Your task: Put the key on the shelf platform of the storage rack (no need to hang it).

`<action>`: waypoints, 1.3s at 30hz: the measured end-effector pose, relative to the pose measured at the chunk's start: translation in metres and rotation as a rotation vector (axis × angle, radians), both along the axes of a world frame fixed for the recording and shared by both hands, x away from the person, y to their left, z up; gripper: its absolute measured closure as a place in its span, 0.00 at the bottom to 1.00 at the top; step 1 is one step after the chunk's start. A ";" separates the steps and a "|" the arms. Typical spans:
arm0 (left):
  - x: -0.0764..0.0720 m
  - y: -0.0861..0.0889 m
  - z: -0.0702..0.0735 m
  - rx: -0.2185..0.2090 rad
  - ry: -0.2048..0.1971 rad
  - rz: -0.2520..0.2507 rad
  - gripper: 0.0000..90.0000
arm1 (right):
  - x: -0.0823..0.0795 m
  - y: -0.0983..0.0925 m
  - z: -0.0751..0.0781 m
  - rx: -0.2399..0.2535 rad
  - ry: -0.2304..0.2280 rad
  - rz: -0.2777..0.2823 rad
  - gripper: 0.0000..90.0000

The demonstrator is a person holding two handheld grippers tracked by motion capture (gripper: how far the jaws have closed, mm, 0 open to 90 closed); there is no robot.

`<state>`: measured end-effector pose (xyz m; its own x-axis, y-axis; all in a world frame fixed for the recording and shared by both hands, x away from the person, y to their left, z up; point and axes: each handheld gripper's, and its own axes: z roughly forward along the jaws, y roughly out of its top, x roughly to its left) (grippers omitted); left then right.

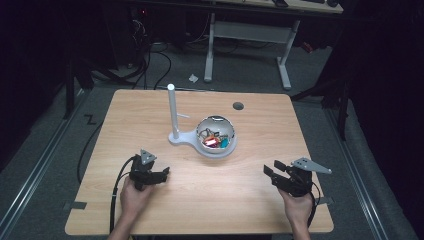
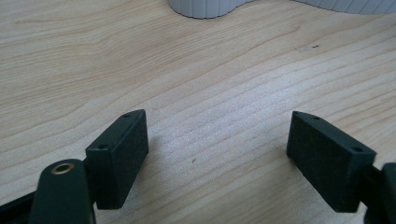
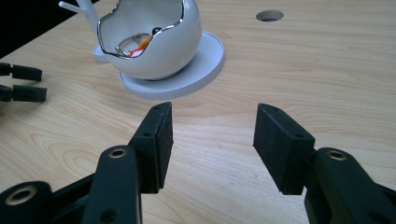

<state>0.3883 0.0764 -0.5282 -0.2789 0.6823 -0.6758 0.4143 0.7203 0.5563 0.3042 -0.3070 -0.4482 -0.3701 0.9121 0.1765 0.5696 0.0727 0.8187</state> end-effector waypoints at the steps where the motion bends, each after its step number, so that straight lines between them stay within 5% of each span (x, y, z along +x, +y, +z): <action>1: 0.000 0.000 0.000 -0.001 0.000 0.001 0.23 | 0.000 0.000 0.000 0.000 0.000 0.000 0.53; 39: 0.000 0.000 0.000 -0.001 0.001 0.000 0.23 | 0.032 0.006 -0.048 -0.075 0.102 -0.058 0.53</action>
